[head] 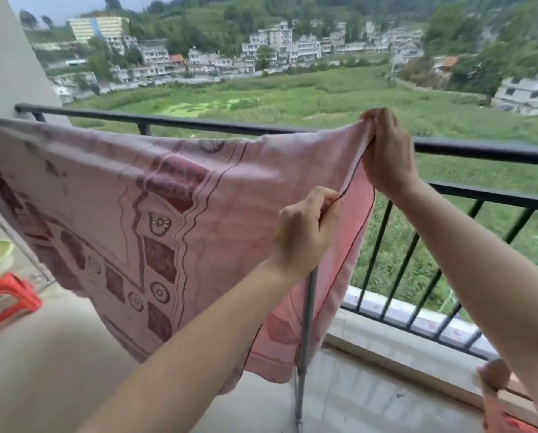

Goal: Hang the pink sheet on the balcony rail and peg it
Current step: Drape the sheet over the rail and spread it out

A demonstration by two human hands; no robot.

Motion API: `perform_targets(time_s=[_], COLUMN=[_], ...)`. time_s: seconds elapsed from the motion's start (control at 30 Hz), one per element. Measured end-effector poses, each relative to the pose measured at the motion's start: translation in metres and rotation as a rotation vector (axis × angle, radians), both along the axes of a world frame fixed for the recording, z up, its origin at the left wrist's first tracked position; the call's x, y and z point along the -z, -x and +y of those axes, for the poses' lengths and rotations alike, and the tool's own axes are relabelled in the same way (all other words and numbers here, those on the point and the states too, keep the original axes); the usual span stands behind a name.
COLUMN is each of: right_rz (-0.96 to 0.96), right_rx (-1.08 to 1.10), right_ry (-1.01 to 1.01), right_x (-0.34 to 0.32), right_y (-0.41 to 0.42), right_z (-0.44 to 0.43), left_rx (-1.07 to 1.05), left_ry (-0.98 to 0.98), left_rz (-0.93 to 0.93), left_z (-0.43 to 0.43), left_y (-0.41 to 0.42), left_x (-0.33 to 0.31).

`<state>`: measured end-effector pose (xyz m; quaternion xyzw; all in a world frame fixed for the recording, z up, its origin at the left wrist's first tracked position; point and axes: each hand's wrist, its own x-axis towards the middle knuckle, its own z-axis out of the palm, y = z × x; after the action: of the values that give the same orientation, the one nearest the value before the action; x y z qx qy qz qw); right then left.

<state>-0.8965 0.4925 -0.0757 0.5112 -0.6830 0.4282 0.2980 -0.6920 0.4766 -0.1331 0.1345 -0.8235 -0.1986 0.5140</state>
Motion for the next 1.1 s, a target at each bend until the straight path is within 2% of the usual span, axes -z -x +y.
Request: perform_targets(time_s=[0.1,0.17,0.3,0.43,0.57,0.7,0.73,0.8,0.87,0.9,1.0,1.1], right_rz=[-0.115,-0.210,-0.314,-0.522,-0.363,-0.407,-0.455,-0.677,-0.919,-0.954,-0.783,-0.376], right_rx=[0.100,0.059,-0.162,-0.374,-0.197,0.031,0.061,0.030,-0.109,-0.188,-0.422,-0.359], right_ry=[-0.568,-0.665,-0.663,-0.512,-0.600,-0.580,-0.550,-0.457,-0.366,-0.358,-0.476,-0.618], right_x=[0.054,0.078,0.088,0.086,0.108,0.116,0.115,0.105,0.088,0.077,0.044,0.033], right_y=[0.012,0.008,-0.012,-0.030,-0.021,-0.008,-0.006,-0.005,-0.004,-0.003,0.000,0.003], right_z=[0.009,0.014,0.013,0.015,0.008,0.005,0.003,-0.003,-0.008,-0.009,-0.010,-0.015], left_rx=[-0.089,-0.160,-0.293,-0.332,-0.171,0.001,0.034,0.088,0.062,0.020,-0.105,-0.142], left_ry=[-0.187,-0.241,-0.260,-0.337,-0.238,-0.129,-0.129,-0.133,-0.149,-0.162,-0.189,-0.067], left_rz=[-0.372,-0.463,-0.539,-0.441,-0.323,-0.247,-0.250,-0.291,-0.295,-0.264,-0.138,-0.135], left_z=[-0.002,-0.007,-0.015,-0.018,-0.007,0.011,0.009,0.001,-0.008,-0.011,-0.020,-0.025], left_y=[0.003,-0.002,-0.005,-0.011,-0.009,0.004,0.005,0.004,0.001,0.001,0.001,-0.001], left_x=[0.046,0.058,0.049,0.045,0.038,0.022,0.020,0.020,0.024,0.026,0.024,0.013])
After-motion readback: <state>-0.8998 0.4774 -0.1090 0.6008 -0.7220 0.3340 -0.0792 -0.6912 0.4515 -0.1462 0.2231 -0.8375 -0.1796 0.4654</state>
